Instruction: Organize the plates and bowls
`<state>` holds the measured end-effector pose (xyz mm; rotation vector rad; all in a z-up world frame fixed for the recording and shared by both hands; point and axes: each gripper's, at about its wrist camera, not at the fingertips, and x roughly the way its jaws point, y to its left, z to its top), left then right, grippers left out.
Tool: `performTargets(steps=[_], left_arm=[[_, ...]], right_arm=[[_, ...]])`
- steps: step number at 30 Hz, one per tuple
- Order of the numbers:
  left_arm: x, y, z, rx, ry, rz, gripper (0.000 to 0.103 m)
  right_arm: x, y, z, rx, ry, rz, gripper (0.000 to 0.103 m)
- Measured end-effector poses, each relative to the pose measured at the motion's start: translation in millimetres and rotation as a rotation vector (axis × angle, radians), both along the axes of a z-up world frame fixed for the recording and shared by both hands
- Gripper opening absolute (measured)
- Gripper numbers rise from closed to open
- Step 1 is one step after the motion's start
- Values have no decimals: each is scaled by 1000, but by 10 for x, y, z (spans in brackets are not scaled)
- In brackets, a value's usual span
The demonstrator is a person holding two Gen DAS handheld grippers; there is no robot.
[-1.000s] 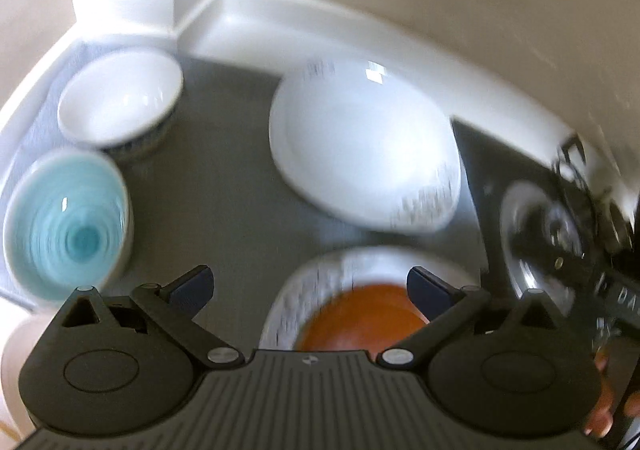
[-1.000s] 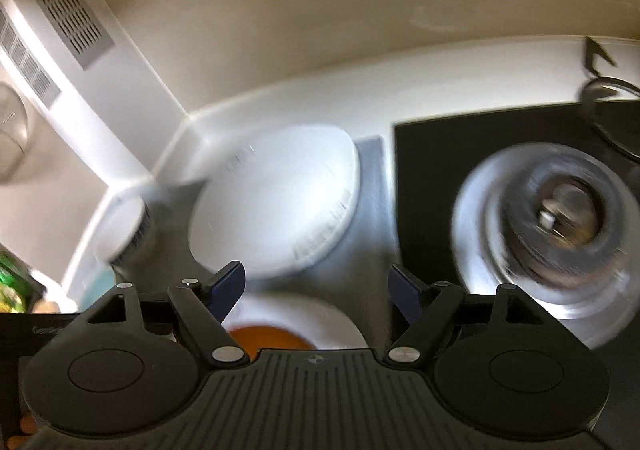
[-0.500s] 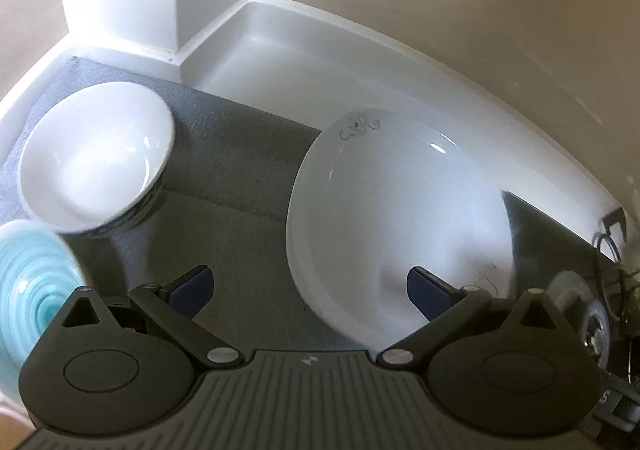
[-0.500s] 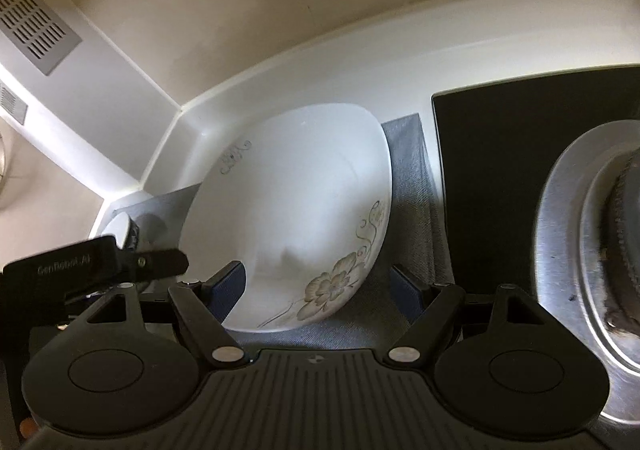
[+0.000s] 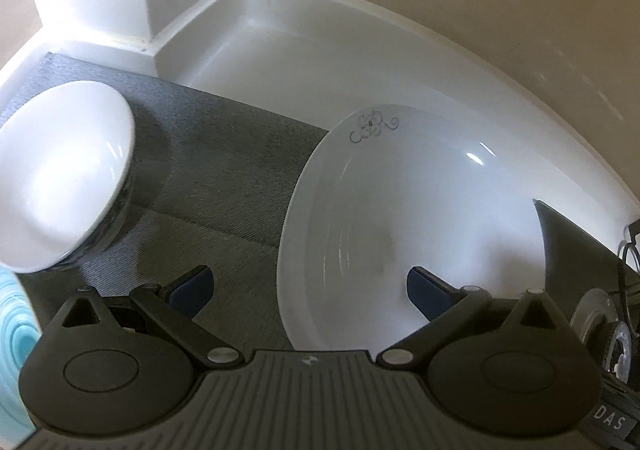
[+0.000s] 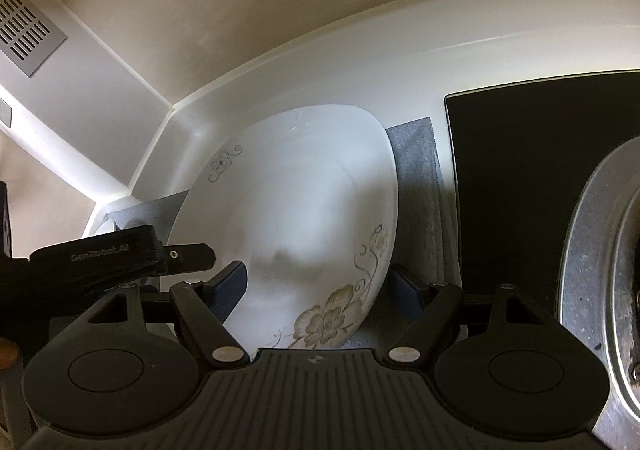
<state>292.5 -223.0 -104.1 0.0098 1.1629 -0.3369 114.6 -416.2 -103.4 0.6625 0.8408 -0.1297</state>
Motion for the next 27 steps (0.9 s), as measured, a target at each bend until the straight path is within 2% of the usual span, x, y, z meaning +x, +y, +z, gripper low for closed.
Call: performTargets(steps=[20, 21, 23, 25, 26, 27], left_arm=[[102, -164, -96, 45, -21, -15, 103], [88, -173, -86, 47, -24, -15, 103], [68, -179, -78, 52, -36, -15, 98], [-23, -178, -8, 92, -93, 14, 75], [-32, -164, 16, 83, -104, 21, 68], [-34, -140, 38, 55, -98, 24, 51]], right_arm=[[168, -41, -61, -27, -32, 6, 80], [166, -39, -61, -33, -33, 2, 77], [145, -33, -56, -69, -25, -12, 61], [131, -52, -60, -110, -11, -35, 31], [121, -64, -69, -121, -6, -46, 25], [106, -89, -79, -123, -8, -54, 22]])
